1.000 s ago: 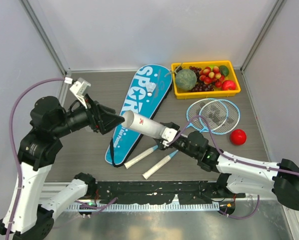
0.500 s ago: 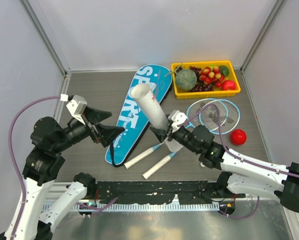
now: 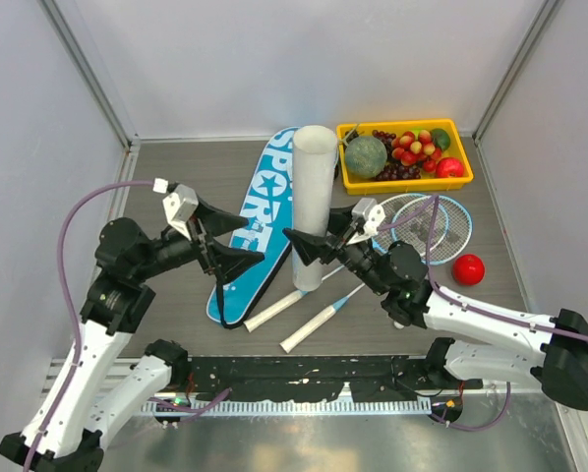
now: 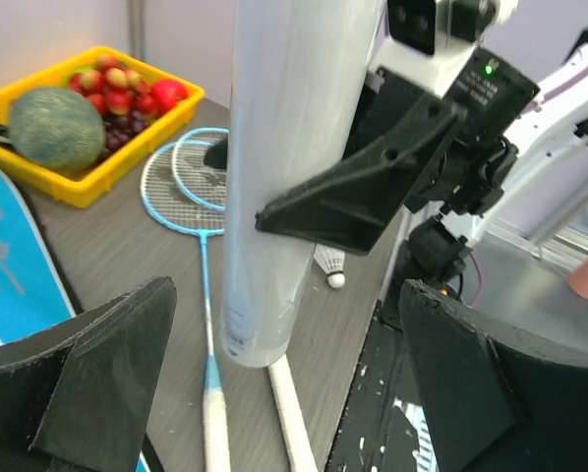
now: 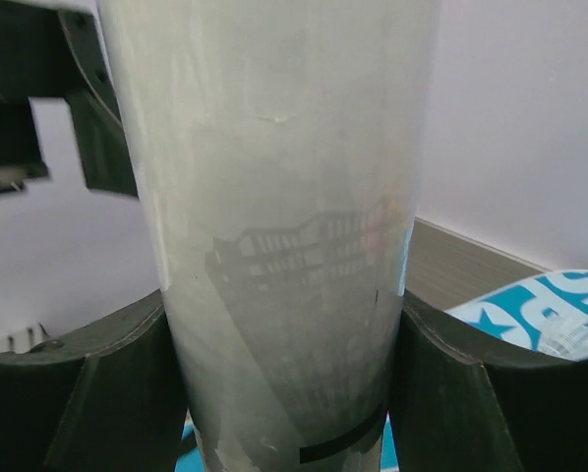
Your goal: Pack up the badminton gear
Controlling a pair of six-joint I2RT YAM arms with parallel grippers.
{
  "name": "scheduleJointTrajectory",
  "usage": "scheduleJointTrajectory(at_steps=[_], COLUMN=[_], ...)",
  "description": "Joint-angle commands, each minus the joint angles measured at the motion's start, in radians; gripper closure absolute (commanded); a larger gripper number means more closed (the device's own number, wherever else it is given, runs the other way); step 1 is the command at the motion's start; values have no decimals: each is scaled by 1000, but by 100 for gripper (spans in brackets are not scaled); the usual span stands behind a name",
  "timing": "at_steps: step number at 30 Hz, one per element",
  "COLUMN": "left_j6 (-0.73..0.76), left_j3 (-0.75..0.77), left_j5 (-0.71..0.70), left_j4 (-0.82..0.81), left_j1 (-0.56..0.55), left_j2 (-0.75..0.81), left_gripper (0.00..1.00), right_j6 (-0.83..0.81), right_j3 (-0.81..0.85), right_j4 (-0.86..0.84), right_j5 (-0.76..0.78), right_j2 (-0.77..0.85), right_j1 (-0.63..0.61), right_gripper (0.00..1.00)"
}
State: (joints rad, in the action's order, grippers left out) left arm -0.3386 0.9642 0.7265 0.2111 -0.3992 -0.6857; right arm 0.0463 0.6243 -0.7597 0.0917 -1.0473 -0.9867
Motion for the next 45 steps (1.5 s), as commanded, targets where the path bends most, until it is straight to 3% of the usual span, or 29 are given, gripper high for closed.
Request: scheduleJointTrajectory(at_steps=[1,12,19,24,31,35,39,41,43,45], left_j6=[-34,-47,-17,205,107,96,115,121,119,96], left_j3=[-51,-150,-142,-75,-71,-39,-22,-10,4,11], left_j5=[187,234,275,179,353,372,370,372,378,387], left_j4=[-196,-292,-280,-38,-165,-127,-96,-93,-96,-122], left_j1=[-3,-87,-112,-112,-121,-136,-148,-153,-155,-155], left_j2=[-52,-152,-216,-203,-241,-294,-308,-314,-318,-319], left_gripper=[0,2,6,4,3,18,25,36,54,60], right_j6=[188,365,314,404,434,466,477,486,486,477], right_j3=[54,75,60,34,37,17,3,-3,-12,-27], right_j4=[-292,-587,-559,-606,-650,-730,-762,-773,-773,-773], right_j5=[0,-24,-76,-184,-237,-239,-245,-247,-241,-225], right_j2=[-11,-140,-132,-119,-151,-187,-201,-201,-198,-195], right_j1=[-4,-4,-4,-4,-4,-3,-1,-3,-4,-4], right_gripper=[74,75,71,71,71,71,69,68,67,64])
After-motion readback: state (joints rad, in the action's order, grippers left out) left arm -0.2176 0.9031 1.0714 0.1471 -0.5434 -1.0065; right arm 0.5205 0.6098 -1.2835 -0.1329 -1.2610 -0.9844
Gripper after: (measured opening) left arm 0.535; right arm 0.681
